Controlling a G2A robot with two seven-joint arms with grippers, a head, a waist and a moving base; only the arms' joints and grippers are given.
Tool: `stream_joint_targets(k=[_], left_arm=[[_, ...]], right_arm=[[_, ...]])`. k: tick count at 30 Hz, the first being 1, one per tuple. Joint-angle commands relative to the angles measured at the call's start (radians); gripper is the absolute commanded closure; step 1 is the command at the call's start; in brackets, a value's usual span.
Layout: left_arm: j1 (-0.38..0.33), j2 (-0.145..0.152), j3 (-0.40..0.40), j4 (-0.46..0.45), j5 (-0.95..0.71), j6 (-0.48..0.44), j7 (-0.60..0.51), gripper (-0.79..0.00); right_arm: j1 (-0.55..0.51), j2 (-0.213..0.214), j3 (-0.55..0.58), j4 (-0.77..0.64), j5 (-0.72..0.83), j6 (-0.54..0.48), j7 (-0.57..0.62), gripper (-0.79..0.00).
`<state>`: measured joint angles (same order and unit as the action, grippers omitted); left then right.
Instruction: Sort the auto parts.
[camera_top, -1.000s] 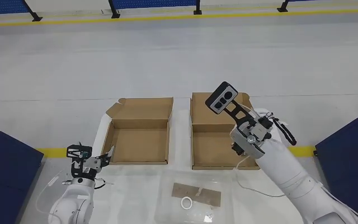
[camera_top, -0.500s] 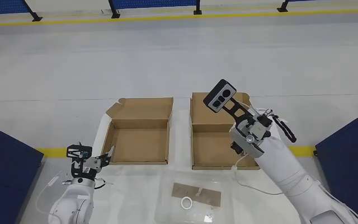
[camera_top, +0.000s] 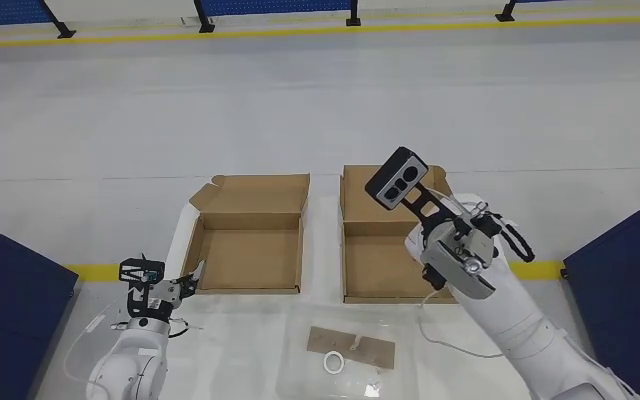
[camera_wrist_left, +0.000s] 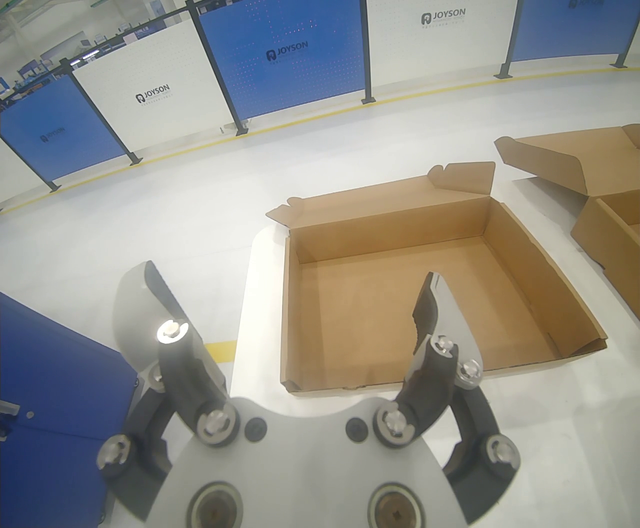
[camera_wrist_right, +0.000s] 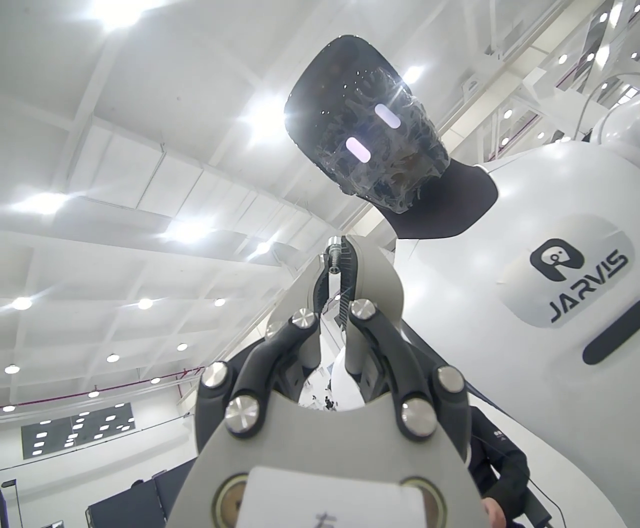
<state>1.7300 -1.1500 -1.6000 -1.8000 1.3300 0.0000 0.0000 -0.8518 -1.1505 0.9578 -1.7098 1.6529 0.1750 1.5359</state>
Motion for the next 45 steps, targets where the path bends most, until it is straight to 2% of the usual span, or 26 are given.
stream_joint_targets(k=[1, 11, 23, 45], left_arm=[[0.0, 0.0, 0.0, 0.0, 0.0, 0.0, 0.0, -0.785], [0.0, 0.0, 0.0, 0.0, 0.0, 0.0, 0.0, -0.785], [0.0, 0.0, 0.0, 0.0, 0.0, 0.0, 0.0, -0.785], [0.0, 0.0, 0.0, 0.0, 0.0, 0.0, 0.0, -0.785]], right_arm=[[0.001, -0.005, 0.002, -0.001, -0.002, 0.006, 0.0, 0.0], [0.011, -0.033, 0.005, 0.0, 0.014, 0.028, 0.0, 0.0], [-0.014, -0.037, 0.018, -0.038, 0.013, 0.03, -0.031, 0.0], [-0.036, -0.071, 0.06, -0.053, -0.026, 0.08, 0.0, 0.0]])
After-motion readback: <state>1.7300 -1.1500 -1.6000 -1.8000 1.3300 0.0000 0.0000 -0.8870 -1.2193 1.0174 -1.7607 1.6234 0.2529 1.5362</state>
